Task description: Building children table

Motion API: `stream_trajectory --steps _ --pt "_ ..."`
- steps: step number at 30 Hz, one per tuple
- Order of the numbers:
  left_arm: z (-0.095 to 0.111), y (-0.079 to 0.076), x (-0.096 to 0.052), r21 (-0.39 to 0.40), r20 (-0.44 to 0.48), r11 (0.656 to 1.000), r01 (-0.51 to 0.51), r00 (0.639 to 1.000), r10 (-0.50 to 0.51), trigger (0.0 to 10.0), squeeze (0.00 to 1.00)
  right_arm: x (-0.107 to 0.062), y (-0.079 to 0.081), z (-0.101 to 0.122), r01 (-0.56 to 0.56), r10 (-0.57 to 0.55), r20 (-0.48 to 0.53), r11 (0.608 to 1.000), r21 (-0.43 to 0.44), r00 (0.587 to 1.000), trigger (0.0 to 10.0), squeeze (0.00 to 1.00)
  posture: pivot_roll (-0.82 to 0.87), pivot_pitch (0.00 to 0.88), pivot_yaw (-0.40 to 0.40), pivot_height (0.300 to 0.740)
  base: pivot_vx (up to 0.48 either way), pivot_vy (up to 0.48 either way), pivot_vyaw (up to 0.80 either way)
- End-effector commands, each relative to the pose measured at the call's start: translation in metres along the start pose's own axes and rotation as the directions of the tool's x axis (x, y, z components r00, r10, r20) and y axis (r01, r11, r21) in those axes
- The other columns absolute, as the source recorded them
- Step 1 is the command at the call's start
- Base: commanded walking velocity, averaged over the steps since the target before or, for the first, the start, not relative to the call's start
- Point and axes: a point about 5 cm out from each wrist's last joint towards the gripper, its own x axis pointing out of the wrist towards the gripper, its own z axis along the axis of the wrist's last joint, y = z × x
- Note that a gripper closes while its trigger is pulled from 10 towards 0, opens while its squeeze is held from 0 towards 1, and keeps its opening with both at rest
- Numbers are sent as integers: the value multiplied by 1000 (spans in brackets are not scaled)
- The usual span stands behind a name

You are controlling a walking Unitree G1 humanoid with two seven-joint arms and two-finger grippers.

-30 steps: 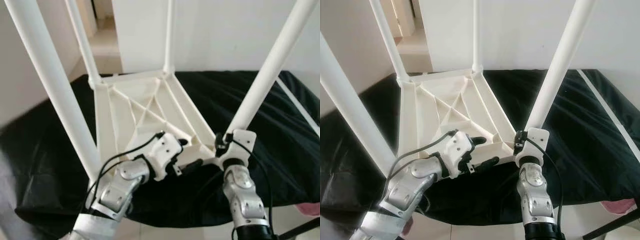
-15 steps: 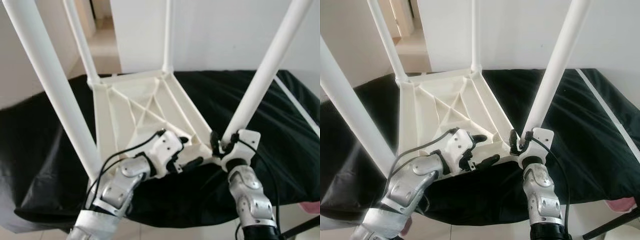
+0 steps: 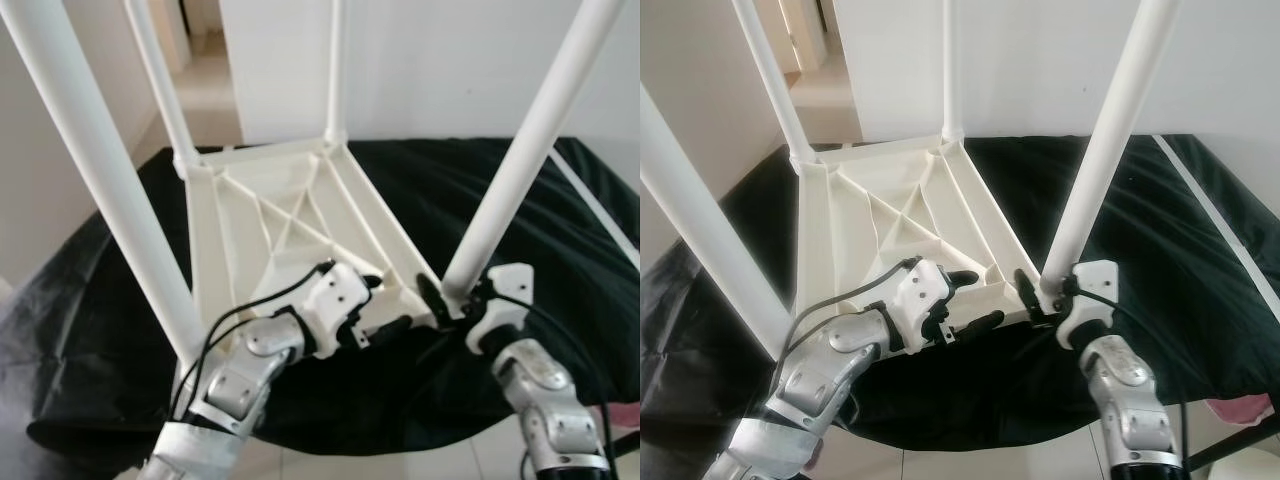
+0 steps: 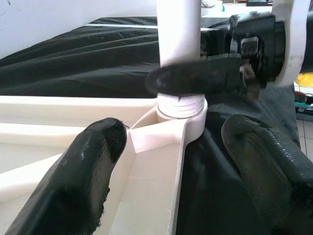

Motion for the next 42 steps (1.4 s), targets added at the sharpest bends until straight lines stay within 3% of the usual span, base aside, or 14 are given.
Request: stream_trajectory --steps 1,9,12,19,20,21,22,23,24,33,34,42 --pt "5 0 0 -3 17 1000 18 1000 -18 10000 0 2 -1 2 -20 20 14 1000 9 1000 10000 0 -113 13 25 740 0 0 0" --pt "12 4 0 -30 53 1000 7 999 -5 10000 0 6 -5 8 -44 44 24 999 -11 999 10000 0 -113 7 31 740 0 0 0" --pt "23 8 2 -30 95 999 23 995 -20 10000 0 22 5 4 -183 180 -37 977 -106 983 10000 0 -94 0 25 740 0 0 0" --pt "26 5 3 -6 94 999 54 994 -53 10000 0 27 12 -6 -290 275 -109 942 -170 955 10000 0 -81 0 15 740 0 0 0" --pt "26 2 2 -2 84 997 79 993 -79 10000 0 28 11 -7 -294 278 -114 941 -166 954 9059 0 -76 0 14 740 0 0 0" --pt "26 2 2 -2 84 997 79 993 -79 10000 0 28 11 -7 -294 278 -114 941 -166 954 9059 0 -76 0 14 740 0 0 0" --pt "25 1 1 1 75 996 90 993 -89 10000 0 28 11 -7 -297 280 -118 940 -167 953 3216 0 -75 0 14 740 0 0 0" --pt "25 1 1 1 75 996 90 993 -89 10000 0 28 11 -7 -297 280 -118 940 -167 953 3216 0 -75 0 14 740 0 0 0" --pt "23 0 0 1 66 995 98 993 -98 10000 0 28 10 -8 -302 284 -120 938 -171 951 0 0 -75 0 15 740 0 0 0" --pt "19 -3 -3 20 28 992 123 992 -124 10000 0 28 9 -13 -314 294 -128 932 -183 947 0 0 -75 0 20 740 0 0 0" --pt "20 -1 -5 -4 44 994 109 993 -108 10000 0 29 8 -16 -299 278 -136 937 -179 951 10000 0 -77 0 22 740 0 0 0" --pt "17 3 -5 15 21 998 66 998 -67 10000 0 30 9 -18 -254 234 -141 957 -143 962 10000 0 -75 1 20 740 0 0 0"
